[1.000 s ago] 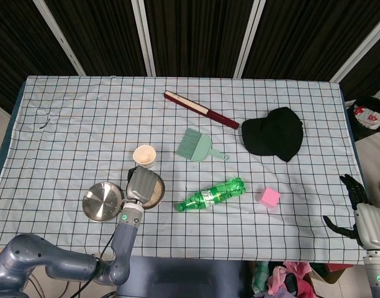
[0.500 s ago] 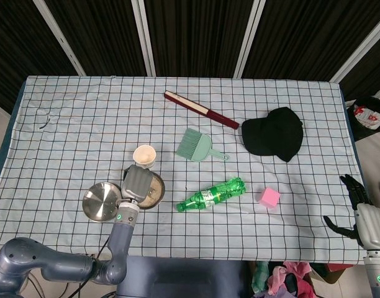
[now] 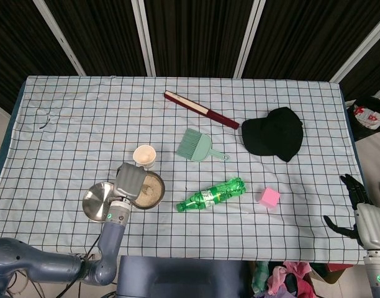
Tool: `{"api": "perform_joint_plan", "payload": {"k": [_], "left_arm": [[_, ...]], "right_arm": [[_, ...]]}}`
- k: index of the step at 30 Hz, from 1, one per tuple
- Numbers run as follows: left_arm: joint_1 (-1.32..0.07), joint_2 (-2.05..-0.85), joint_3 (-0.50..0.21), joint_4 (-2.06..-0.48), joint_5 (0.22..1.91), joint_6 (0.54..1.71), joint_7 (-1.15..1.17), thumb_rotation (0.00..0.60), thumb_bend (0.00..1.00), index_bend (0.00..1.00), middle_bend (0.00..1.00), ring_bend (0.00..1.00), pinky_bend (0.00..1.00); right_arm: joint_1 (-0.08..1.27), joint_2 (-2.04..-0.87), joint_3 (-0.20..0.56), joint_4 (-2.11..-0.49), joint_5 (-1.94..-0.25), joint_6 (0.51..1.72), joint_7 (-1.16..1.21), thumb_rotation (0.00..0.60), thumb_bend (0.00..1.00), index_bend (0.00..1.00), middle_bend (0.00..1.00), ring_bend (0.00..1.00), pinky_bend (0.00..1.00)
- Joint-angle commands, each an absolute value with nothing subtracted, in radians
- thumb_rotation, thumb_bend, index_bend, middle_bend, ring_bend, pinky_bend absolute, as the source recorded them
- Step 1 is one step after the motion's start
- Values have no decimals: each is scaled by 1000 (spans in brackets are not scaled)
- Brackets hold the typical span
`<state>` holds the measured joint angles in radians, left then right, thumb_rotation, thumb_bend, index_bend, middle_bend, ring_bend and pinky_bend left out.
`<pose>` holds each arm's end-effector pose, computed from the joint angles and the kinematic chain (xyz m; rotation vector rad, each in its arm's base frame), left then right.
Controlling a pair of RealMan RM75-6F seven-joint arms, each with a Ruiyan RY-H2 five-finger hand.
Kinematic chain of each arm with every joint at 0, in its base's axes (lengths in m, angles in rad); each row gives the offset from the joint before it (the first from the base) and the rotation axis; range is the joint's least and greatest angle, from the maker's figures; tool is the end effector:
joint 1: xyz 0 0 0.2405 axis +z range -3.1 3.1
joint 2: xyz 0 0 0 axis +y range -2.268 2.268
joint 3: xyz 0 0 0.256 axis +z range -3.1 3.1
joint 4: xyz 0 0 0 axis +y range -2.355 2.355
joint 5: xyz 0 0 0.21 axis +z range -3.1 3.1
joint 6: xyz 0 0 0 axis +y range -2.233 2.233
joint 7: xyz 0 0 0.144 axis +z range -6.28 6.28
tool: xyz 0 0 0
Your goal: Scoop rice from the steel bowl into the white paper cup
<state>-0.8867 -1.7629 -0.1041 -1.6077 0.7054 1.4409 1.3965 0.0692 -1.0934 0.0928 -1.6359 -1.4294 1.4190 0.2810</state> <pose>-0.1041 0.3116 -0.0451 -1.7882 -0.3179 -0.3292 -0.3202 -0.1845 0.1663 1.2086 -1.1647 1.0658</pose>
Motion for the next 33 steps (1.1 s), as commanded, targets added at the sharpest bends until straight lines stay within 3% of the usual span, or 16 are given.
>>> {"api": "perform_joint_plan", "payload": {"k": [1,33], "left_arm": [[-866,-1734,-101,-1627,725,1437,1354,600,507,767,1000,1000,1000],[-808,-1682,-113,-1623,838,1396,1175,600,507,766,1000,1000,1000]], "right_arm": [[69,-1094,93,-1636,-1430,1420,280,600,200,0,0,0,207],[69,-1096,90,-1633,-1434,1421,272,600,200,0,0,0,207]]}}
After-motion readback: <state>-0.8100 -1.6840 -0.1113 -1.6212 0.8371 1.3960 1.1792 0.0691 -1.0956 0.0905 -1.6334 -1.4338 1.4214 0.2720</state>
